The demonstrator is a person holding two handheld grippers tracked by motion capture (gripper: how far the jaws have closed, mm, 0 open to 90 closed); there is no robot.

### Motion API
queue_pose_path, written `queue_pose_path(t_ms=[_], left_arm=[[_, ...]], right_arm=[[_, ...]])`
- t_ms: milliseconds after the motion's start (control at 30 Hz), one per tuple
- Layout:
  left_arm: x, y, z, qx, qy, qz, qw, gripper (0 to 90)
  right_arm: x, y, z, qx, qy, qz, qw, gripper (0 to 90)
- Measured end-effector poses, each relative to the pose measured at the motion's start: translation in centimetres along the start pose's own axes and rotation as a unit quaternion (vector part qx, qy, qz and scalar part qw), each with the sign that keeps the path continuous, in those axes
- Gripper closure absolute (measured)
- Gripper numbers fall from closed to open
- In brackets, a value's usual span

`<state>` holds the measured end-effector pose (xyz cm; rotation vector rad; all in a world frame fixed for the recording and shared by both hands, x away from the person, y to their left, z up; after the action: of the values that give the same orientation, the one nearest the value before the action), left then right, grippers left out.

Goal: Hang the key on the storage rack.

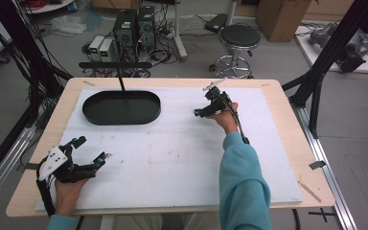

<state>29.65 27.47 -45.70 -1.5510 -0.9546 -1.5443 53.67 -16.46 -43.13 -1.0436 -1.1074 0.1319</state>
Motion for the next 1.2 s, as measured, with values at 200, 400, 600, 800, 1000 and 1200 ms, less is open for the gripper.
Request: queue_pose_path(t_ms=[200, 400, 600, 800, 1000, 1200], left_arm=[[0.0, 0.0, 0.0, 0.000, 0.002, 0.001, 1.0000, 4.3], [0.0, 0.0, 0.0, 0.001, 0.002, 0.001, 1.0000, 4.3], [0.0, 0.0, 0.0, 0.001, 0.002, 0.000, 1.0000, 4.3], [0.0, 0.0, 0.0, 0.000, 0.002, 0.000, 1.0000, 4.3], [0.0, 0.0, 0.0, -0.001, 0.002, 0.000, 1.0000, 4.3], [0.0, 0.0, 0.0, 0.000, 0.003, 0.000, 1.0000, 4.3]], right_arm=[[-0.3, 0.5, -0.2, -0.010, 0.006, 0.013, 0.9999, 16.8], [-0.8, 1.1, -0.3, -0.005, 0.020, 0.030, 0.9994, 26.9], [-0.8, 1.3, -0.4, -0.001, 0.024, 0.031, 0.9992, 44.1], [-1.0, 1.3, -0.4, -0.003, 0.023, 0.045, 0.9987, 57.7], [-1.0, 1.2, -0.3, 0.001, 0.021, 0.048, 0.9986, 67.8], [-1.1, 1.0, -0.5, 0.005, 0.027, 0.049, 0.9984, 72.8]])
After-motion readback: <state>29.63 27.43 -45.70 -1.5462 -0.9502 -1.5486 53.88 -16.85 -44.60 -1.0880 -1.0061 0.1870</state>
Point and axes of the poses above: each handheld gripper's, and its own axes: y roughly forward along the jaws, x roughly out of its top, z roughly to its left, the point moved 3 cm from there along y, roughly forward along the jaws, and after that the axes turned 8 degrees about x, right-handed, at the moved point
